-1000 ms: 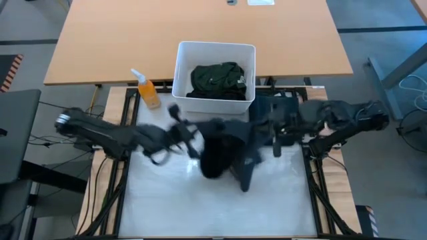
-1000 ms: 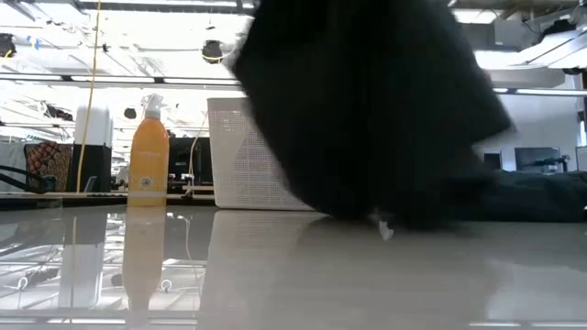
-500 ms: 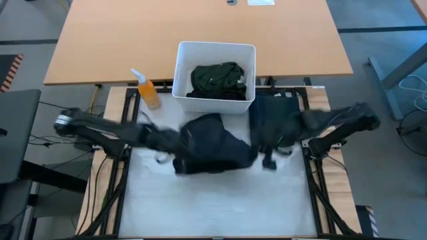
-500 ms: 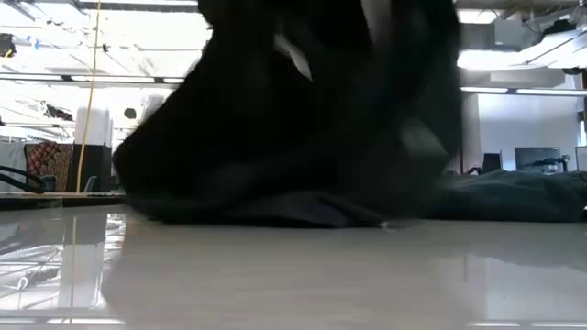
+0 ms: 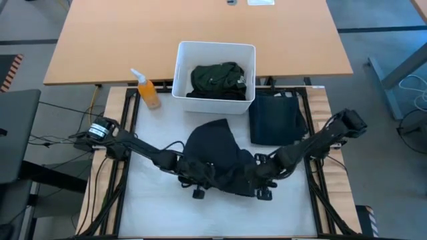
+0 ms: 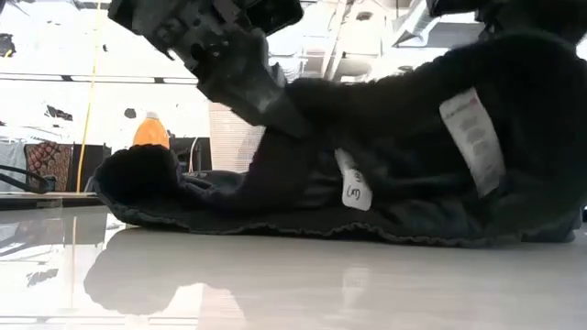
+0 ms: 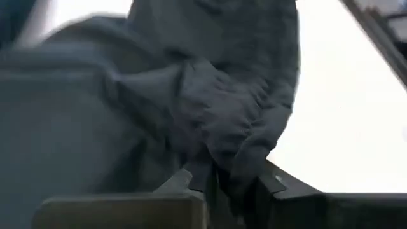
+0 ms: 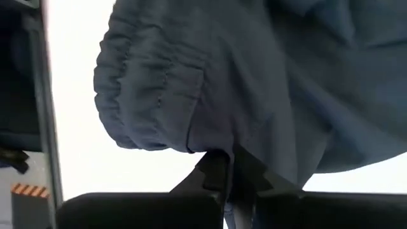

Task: Fold laundry
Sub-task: Remove the black shorts from the white bin

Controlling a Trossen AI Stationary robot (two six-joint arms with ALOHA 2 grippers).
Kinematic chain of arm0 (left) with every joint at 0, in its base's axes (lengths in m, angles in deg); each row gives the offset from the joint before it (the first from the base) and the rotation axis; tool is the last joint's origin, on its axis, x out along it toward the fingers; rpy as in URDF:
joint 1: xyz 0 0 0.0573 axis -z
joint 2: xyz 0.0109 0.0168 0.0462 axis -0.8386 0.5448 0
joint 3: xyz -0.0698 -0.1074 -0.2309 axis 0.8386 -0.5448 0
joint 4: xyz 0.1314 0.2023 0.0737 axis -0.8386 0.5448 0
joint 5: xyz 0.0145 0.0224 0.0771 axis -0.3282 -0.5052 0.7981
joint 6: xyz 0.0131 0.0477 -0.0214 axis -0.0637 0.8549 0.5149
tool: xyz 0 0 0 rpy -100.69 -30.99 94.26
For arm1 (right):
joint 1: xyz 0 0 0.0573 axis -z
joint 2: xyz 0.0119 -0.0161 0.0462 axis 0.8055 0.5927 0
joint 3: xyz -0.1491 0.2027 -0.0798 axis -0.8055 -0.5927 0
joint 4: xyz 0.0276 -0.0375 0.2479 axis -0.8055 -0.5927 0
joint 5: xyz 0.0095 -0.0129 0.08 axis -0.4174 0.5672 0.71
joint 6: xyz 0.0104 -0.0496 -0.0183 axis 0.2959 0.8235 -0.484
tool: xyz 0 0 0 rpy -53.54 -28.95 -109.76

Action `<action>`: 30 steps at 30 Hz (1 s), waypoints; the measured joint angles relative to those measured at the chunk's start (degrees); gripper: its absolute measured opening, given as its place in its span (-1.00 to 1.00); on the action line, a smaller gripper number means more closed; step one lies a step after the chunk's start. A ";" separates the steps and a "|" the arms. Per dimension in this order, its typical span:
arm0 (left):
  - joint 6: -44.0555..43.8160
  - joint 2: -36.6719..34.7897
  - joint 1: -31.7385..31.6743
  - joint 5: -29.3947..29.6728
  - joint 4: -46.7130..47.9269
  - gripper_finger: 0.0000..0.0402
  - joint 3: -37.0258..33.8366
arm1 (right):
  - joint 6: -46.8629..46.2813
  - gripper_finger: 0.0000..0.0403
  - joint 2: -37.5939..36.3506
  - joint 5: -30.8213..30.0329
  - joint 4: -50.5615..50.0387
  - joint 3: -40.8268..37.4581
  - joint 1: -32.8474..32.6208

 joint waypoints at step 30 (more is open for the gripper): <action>-11.49 -15.97 12.00 20.24 27.55 -0.02 -11.78 | 3.45 -0.43 1.89 -4.53 -3.76 0.01 -2.20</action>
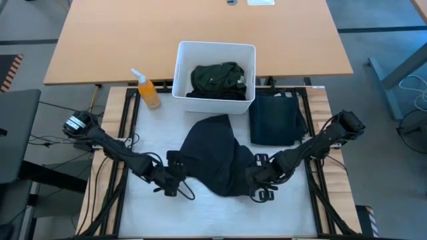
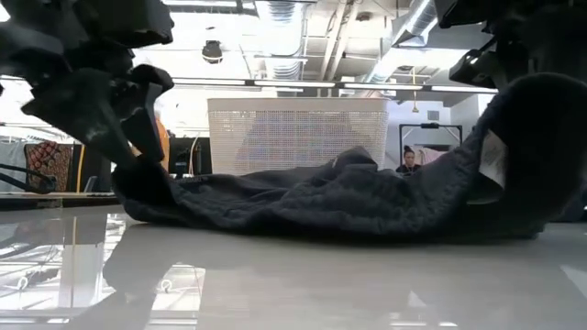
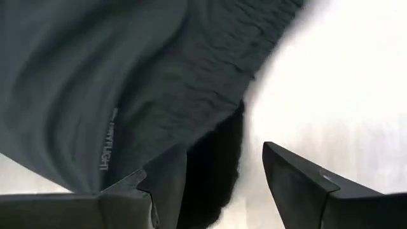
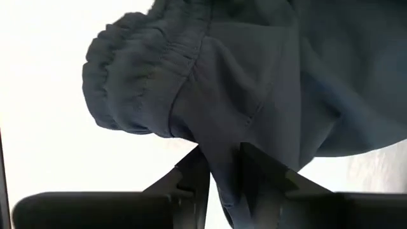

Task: Fold laundry
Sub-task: Remove the black shorts from the white bin, then fold the black shorts

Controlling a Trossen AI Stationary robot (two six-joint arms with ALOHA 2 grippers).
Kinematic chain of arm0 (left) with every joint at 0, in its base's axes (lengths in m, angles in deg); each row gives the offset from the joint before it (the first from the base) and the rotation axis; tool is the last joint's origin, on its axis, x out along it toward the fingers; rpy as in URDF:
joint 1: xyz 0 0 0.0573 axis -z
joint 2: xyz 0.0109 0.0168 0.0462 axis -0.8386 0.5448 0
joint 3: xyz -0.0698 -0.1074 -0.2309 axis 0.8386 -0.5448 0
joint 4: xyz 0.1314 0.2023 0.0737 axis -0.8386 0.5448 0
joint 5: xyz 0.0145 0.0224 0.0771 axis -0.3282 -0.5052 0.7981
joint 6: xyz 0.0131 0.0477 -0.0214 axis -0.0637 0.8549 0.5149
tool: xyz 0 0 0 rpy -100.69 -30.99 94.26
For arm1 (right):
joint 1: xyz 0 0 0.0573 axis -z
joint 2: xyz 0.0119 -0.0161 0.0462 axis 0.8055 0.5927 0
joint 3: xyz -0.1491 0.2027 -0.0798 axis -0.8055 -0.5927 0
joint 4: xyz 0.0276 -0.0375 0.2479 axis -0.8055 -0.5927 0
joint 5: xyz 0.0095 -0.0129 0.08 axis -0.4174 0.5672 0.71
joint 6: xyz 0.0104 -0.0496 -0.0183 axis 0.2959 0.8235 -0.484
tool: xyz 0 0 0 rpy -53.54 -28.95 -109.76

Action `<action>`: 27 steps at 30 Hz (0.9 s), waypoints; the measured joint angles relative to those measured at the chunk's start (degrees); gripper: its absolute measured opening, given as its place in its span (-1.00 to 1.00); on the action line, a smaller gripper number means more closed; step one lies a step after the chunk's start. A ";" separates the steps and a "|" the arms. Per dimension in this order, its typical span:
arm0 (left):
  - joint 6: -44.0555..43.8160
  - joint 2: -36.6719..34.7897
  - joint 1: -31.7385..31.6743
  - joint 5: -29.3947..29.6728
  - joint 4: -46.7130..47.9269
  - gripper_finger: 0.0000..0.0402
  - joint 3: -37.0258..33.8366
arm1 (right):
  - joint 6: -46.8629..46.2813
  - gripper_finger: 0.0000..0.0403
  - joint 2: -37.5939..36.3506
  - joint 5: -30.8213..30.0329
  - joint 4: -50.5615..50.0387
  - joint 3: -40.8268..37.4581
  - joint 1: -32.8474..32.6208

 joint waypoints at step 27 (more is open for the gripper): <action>-25.64 0.02 0.67 7.13 -0.02 -0.11 -8.85 | -3.33 -0.39 0.02 8.56 -2.28 2.42 -0.36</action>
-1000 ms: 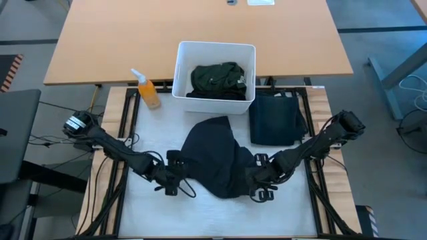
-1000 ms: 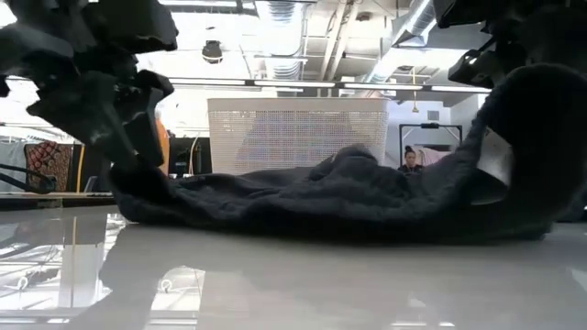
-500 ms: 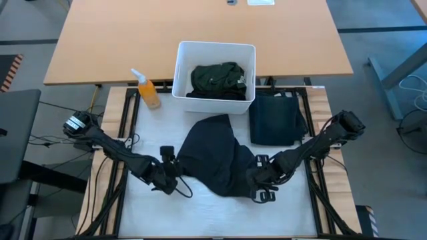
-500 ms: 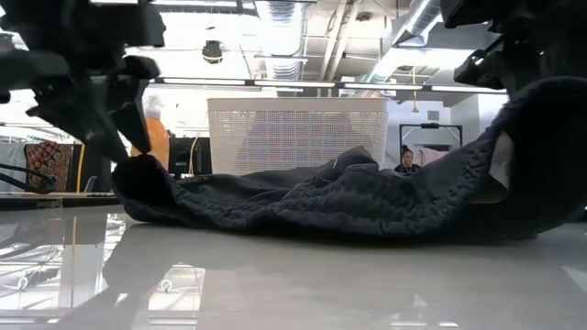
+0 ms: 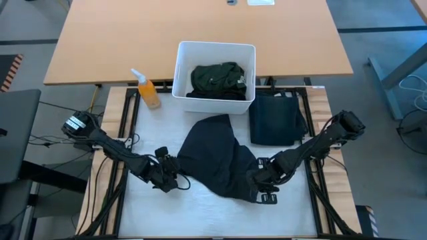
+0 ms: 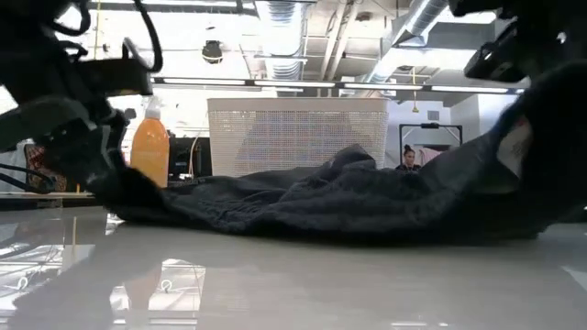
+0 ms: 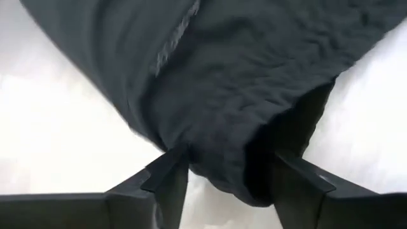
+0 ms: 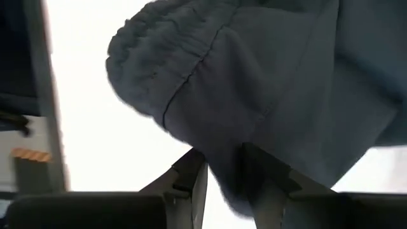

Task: Fold laundry
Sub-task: Fold the black shorts

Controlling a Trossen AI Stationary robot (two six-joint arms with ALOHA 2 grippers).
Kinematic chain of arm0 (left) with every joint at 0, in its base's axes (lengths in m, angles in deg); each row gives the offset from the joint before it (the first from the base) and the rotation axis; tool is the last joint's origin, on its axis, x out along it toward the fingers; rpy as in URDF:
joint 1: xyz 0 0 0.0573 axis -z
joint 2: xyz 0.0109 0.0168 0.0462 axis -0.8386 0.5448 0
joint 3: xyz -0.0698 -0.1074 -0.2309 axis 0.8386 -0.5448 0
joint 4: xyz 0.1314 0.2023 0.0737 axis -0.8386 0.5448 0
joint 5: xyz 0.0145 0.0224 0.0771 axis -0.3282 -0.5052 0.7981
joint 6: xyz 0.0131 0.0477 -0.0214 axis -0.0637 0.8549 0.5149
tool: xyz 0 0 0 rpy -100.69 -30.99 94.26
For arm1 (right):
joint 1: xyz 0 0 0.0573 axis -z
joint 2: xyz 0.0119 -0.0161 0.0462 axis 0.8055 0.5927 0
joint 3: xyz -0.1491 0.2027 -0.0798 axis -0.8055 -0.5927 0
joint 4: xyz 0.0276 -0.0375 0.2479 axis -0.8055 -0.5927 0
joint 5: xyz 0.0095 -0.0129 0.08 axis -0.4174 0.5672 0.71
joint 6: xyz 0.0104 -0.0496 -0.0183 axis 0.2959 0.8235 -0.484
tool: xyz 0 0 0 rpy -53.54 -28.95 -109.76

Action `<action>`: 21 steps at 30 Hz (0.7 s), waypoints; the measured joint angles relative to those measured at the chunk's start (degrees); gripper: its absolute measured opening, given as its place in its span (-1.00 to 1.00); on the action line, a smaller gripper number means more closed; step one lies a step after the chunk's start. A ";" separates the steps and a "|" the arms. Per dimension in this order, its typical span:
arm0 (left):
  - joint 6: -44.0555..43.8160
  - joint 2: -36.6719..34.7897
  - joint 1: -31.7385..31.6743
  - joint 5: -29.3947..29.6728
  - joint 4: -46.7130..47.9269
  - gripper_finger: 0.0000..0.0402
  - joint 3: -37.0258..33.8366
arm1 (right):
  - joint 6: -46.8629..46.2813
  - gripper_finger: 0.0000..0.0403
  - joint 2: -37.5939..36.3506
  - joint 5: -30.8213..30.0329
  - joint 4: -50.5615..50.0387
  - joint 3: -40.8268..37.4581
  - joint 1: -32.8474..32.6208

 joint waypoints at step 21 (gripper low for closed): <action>5.93 -0.01 -0.47 0.22 17.51 -1.00 6.65 | 30.84 -0.39 1.32 -18.66 7.45 5.62 -11.03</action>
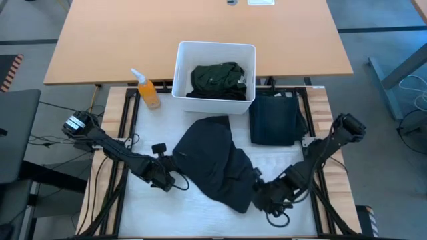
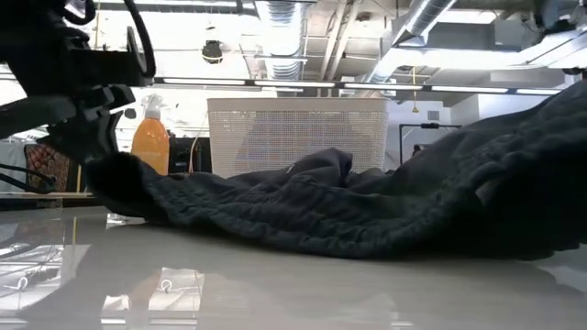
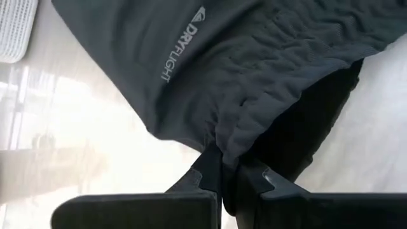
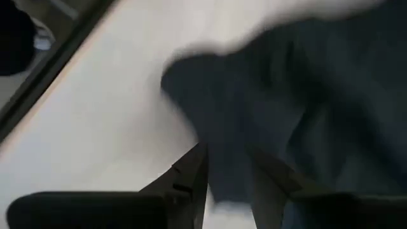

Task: Fold laundry
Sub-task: Fold the black shorts

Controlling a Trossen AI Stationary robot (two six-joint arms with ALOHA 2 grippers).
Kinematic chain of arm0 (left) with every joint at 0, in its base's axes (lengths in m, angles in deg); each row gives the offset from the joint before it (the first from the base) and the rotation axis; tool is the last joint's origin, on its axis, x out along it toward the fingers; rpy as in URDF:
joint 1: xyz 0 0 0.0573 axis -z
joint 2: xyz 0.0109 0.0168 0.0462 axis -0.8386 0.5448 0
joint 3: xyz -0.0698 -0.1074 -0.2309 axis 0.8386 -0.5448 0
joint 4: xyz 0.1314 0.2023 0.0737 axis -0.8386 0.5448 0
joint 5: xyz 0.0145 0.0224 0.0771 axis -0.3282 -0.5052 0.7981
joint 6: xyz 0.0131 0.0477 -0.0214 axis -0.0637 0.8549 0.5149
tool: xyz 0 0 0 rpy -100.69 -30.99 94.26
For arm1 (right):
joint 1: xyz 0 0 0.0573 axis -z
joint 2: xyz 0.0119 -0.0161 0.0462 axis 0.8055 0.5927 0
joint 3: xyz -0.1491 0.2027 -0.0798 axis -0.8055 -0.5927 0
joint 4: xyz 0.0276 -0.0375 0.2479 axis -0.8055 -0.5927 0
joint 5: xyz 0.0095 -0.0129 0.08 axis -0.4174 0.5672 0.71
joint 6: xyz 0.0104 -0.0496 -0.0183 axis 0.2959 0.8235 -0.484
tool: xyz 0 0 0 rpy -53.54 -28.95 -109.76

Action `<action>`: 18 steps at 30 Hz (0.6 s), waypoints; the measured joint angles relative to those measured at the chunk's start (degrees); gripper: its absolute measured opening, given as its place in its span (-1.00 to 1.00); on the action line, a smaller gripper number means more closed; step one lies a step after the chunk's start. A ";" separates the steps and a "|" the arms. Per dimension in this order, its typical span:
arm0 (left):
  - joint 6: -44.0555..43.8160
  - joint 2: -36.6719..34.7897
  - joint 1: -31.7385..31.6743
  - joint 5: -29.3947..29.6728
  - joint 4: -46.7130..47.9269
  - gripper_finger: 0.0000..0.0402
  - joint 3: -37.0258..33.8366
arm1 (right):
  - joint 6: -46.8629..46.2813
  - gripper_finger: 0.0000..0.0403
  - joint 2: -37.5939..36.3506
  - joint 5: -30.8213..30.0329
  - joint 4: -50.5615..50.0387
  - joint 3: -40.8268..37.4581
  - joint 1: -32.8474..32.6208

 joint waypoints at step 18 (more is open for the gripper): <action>-1.63 0.01 0.01 -0.73 0.51 -1.00 0.13 | 14.27 0.31 9.78 -6.67 6.77 1.41 -4.80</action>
